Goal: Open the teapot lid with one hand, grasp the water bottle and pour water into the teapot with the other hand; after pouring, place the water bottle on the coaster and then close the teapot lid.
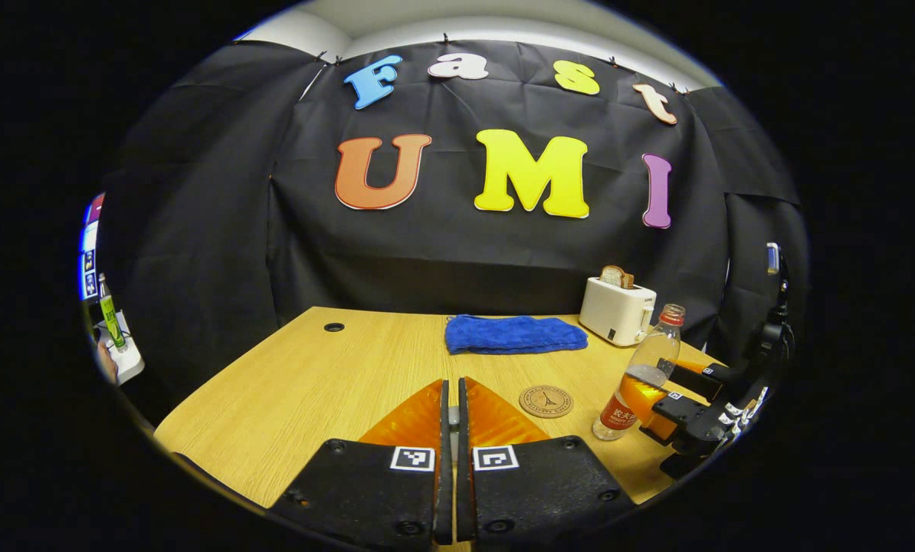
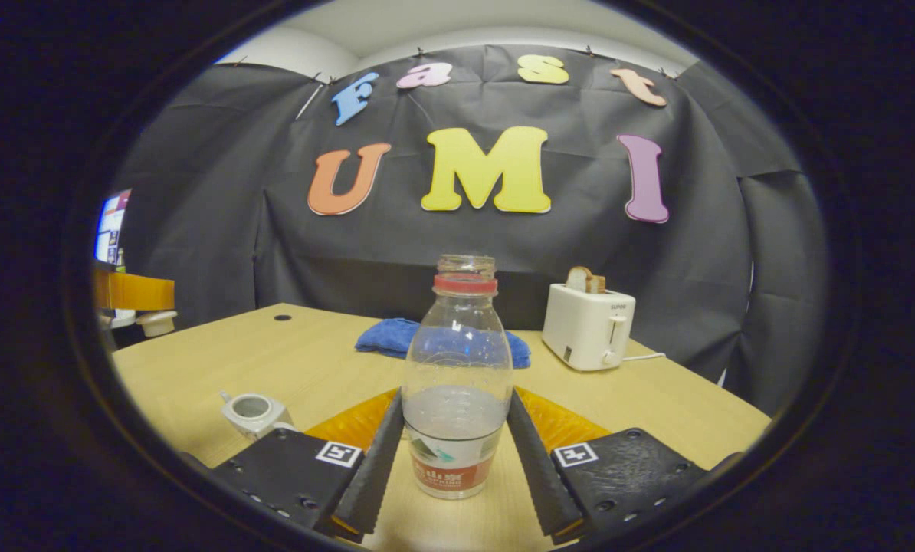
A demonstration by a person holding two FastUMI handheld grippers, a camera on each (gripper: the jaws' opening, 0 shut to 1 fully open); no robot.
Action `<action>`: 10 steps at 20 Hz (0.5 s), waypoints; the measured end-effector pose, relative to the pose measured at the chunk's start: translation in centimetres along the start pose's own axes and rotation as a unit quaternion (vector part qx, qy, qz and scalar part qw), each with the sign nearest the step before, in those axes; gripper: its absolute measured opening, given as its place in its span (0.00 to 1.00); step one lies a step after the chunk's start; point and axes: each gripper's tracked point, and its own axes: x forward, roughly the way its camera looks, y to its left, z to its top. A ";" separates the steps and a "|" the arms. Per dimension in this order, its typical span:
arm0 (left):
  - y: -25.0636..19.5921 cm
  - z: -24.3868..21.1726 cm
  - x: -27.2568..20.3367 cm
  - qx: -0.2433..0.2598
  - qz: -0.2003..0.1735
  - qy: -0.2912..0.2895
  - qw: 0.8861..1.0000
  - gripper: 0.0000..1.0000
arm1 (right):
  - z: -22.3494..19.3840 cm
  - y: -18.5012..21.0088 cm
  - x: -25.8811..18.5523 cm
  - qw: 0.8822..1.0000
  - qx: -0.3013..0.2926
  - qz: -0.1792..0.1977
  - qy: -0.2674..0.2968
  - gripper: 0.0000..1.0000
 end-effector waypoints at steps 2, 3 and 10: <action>0.5 0.3 -0.3 0.005 0.002 -0.003 1.000 0.05 | 0.4 0.7 -0.2 1.000 -0.018 0.005 0.005 0.76; 0.8 0.4 -0.5 0.006 0.002 -0.004 1.000 0.04 | 0.6 0.7 -0.5 0.999 -0.032 0.002 0.006 0.76; 4.4 0.7 -0.9 0.020 0.025 -0.004 0.999 0.04 | 1.2 0.8 -1.9 0.981 -0.184 -0.050 0.026 0.76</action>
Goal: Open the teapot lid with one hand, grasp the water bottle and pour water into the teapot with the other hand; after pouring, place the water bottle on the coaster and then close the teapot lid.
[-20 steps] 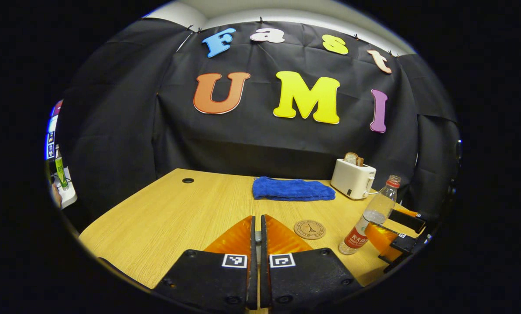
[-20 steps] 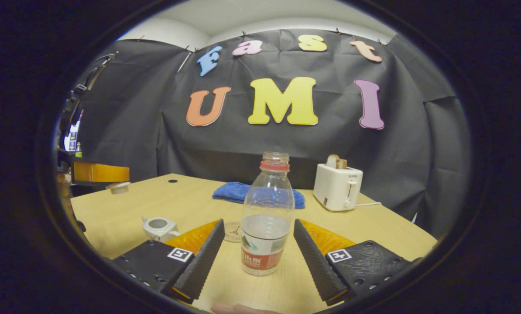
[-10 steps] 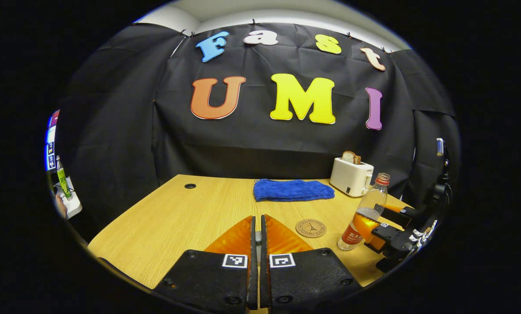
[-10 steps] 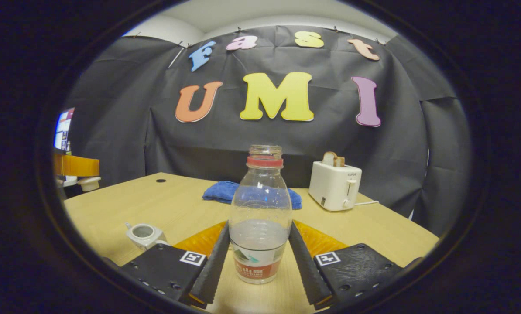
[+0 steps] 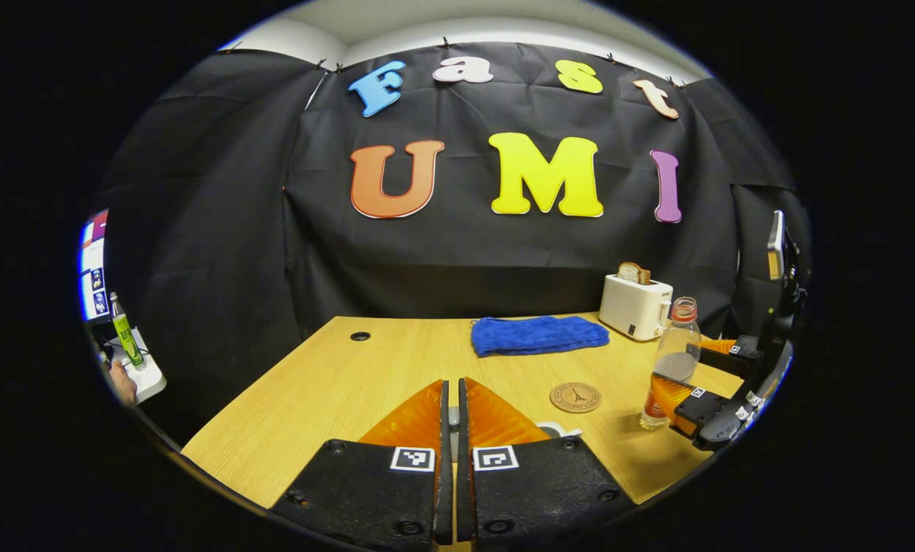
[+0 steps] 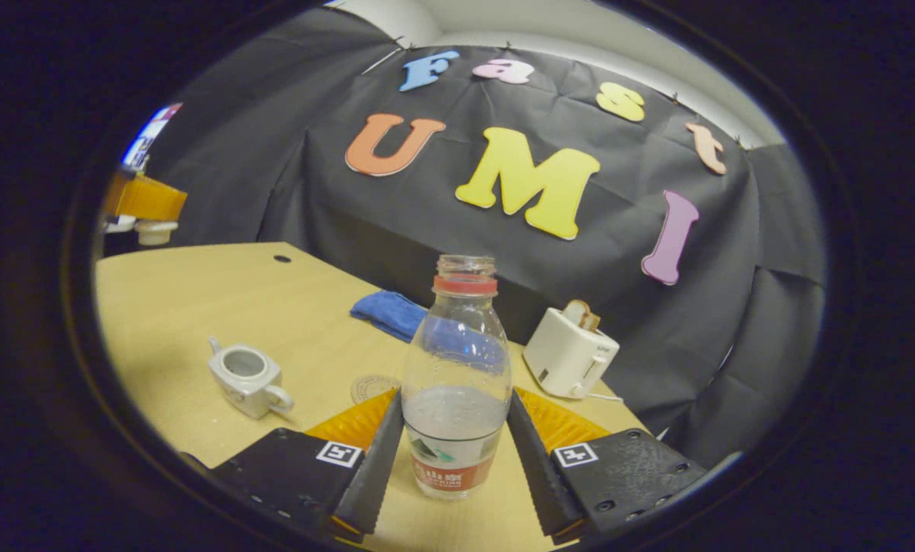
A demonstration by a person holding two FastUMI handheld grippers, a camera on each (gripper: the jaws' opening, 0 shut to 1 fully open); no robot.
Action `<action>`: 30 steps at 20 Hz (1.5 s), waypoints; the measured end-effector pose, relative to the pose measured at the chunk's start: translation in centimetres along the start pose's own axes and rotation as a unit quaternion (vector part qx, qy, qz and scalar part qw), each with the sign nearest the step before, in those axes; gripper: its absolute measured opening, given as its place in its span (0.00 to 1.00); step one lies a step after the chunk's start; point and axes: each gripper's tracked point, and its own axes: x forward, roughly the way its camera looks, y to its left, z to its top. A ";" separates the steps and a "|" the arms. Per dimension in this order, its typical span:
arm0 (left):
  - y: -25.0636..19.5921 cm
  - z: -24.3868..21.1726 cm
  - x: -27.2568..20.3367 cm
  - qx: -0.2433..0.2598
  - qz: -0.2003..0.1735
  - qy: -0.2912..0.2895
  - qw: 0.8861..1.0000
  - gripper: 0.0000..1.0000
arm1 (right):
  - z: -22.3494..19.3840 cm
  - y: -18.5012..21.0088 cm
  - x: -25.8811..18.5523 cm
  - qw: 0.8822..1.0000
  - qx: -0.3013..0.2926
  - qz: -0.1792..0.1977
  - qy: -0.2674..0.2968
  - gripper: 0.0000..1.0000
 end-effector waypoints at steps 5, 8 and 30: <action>0.5 -0.3 0.1 -0.002 -0.008 0.003 1.000 0.05 | 0.7 1.9 -1.1 0.990 -0.135 -0.037 -0.010 0.77; 1.0 0.0 0.0 0.005 -0.004 -0.002 1.000 0.04 | 0.9 3.0 -1.0 0.980 -0.195 -0.046 -0.013 0.77; 2.3 0.3 -0.4 -0.013 0.001 -0.003 1.000 0.05 | 1.7 6.2 0.7 0.842 -0.524 -0.118 -0.057 0.76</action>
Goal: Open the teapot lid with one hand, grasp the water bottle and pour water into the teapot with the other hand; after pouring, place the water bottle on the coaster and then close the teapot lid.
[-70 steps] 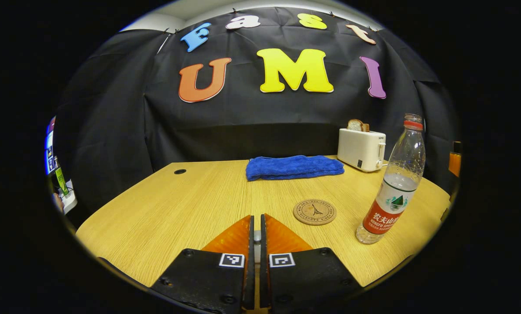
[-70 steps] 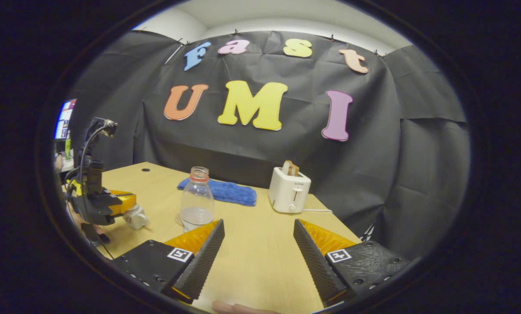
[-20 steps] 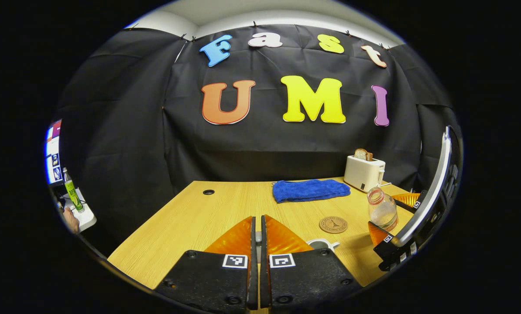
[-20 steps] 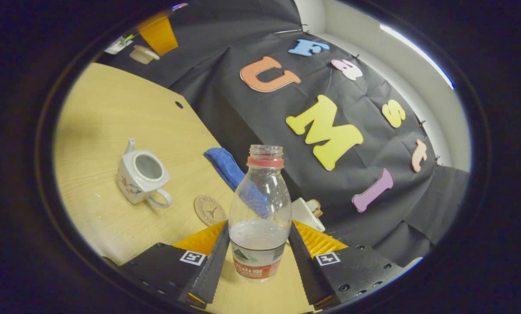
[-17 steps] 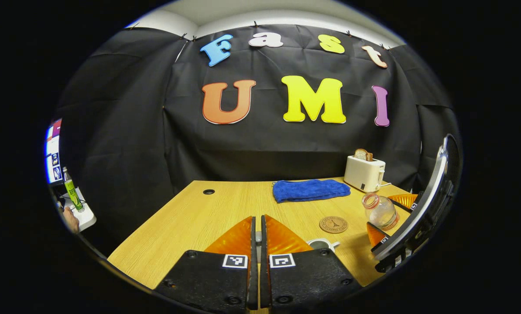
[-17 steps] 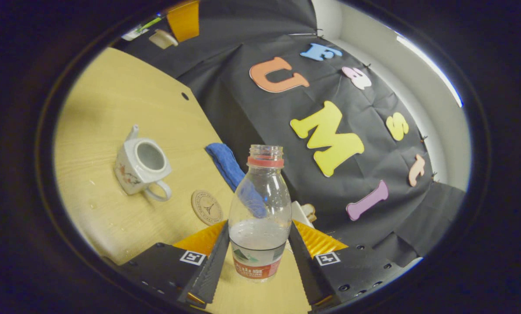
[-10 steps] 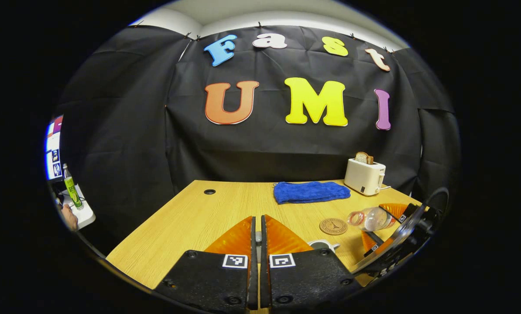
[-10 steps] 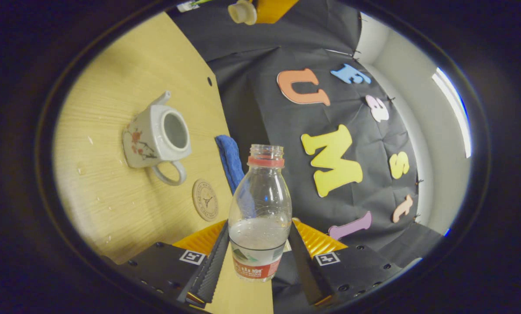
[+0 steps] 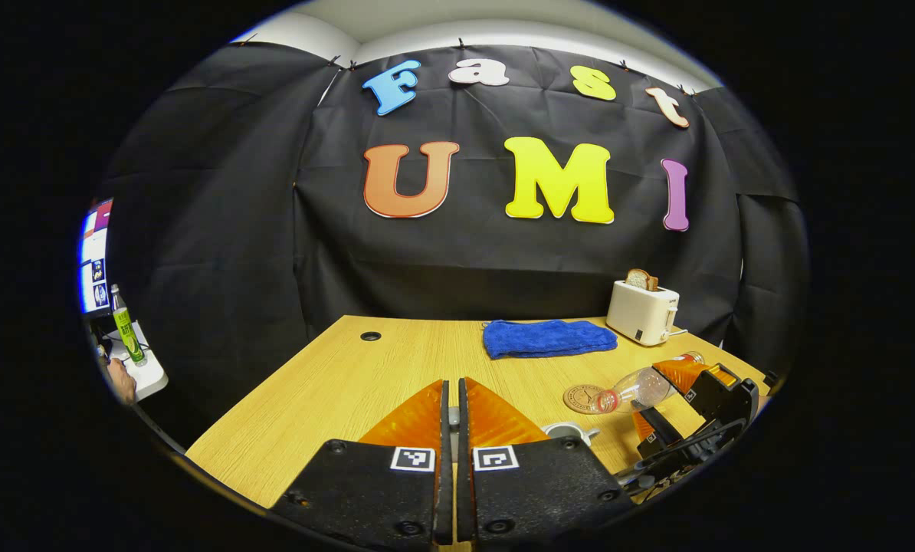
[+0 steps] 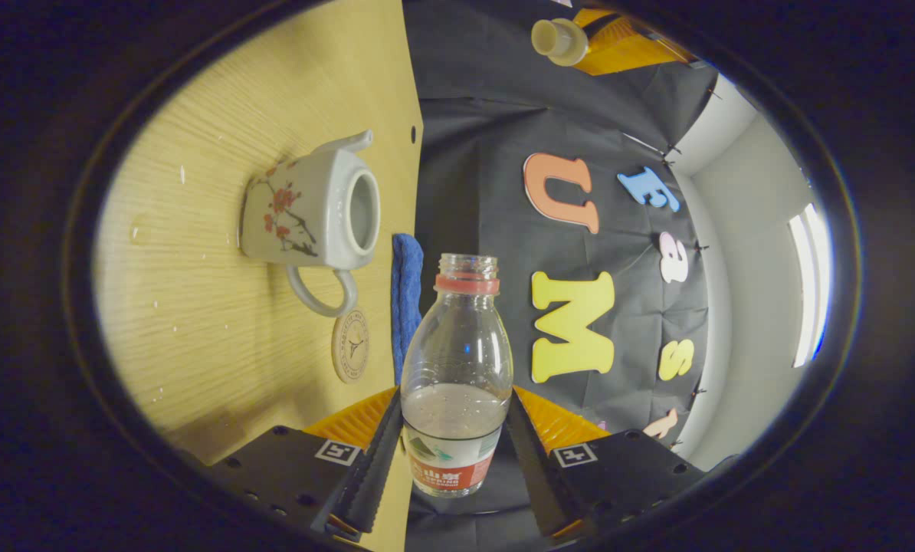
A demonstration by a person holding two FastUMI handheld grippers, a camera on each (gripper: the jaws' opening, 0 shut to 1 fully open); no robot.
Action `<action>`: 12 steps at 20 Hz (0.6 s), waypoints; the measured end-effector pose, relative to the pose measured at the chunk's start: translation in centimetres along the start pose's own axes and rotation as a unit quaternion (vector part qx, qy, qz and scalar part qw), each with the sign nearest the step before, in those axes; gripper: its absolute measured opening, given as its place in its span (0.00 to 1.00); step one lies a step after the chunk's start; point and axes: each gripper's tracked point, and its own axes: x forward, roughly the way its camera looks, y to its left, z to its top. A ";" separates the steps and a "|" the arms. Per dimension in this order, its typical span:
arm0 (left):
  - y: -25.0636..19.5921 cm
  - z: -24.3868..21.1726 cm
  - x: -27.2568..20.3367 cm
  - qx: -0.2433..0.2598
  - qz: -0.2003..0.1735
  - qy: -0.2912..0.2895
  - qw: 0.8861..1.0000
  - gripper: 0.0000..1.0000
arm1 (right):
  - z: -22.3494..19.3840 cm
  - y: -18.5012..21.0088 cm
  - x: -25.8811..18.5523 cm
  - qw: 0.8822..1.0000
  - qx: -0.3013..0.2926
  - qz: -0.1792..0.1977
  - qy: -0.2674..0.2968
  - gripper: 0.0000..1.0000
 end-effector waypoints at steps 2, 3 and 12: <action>0.0 -0.1 0.0 0.000 -0.001 0.001 1.000 0.05 | 0.0 0.3 0.2 1.000 -0.016 -0.002 -0.001 0.77; 0.0 -0.1 0.1 0.000 -0.001 0.002 1.000 0.05 | 0.0 0.4 0.3 1.000 -0.027 -0.002 -0.003 0.76; -0.2 -0.2 0.0 0.006 -0.004 0.005 1.000 0.05 | 1.1 0.2 -0.1 0.994 -0.101 -0.020 -0.028 0.76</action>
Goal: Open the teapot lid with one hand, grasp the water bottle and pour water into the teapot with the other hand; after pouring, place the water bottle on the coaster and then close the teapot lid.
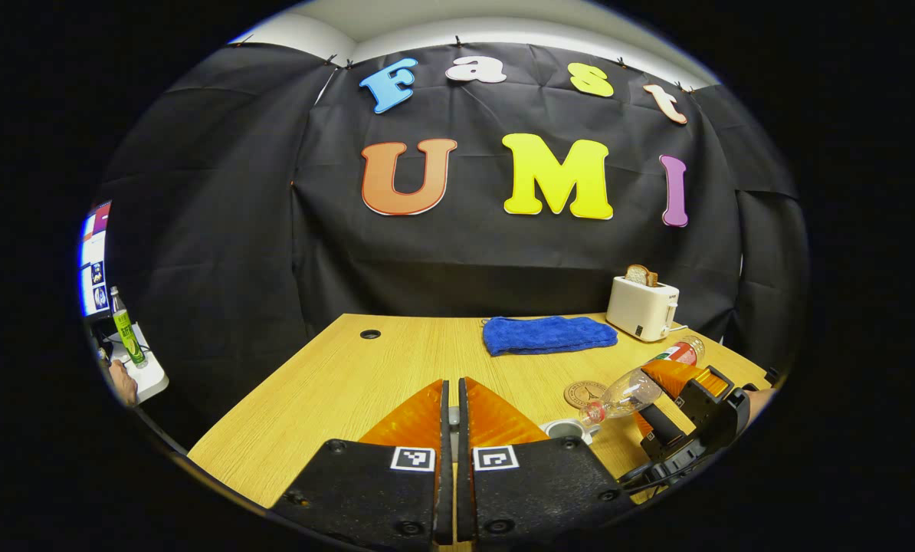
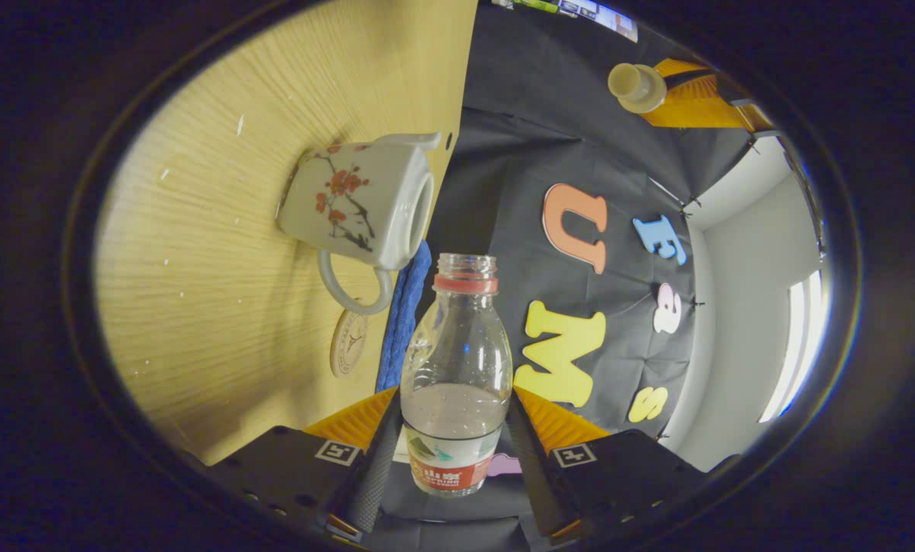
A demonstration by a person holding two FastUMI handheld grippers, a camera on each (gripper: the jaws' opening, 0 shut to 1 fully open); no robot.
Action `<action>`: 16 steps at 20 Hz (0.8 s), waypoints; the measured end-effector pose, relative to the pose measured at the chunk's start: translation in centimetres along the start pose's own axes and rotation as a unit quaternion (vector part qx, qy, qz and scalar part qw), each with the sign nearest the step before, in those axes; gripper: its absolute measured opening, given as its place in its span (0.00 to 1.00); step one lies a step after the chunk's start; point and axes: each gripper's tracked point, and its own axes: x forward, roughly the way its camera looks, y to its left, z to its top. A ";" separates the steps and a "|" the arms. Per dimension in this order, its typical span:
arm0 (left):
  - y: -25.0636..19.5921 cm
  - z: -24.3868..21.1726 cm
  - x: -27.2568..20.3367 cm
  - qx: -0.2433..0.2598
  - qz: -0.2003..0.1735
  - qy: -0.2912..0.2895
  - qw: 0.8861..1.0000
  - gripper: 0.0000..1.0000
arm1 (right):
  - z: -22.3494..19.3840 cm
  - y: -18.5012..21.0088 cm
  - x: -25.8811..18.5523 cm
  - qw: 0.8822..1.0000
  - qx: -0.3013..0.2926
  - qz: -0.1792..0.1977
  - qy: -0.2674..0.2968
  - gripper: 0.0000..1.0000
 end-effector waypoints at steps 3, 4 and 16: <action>-0.2 -0.1 0.1 0.003 -0.003 0.002 1.000 0.05 | 0.0 0.0 0.3 1.000 -0.023 -0.007 -0.002 0.76; -0.2 -0.2 0.0 0.003 -0.002 0.003 1.000 0.05 | 0.1 -0.1 0.3 0.999 -0.031 -0.010 -0.004 0.76; -0.5 -0.2 -0.3 0.011 -0.008 0.006 1.000 0.05 | 0.4 -1.8 0.2 0.995 -0.095 -0.037 -0.016 0.76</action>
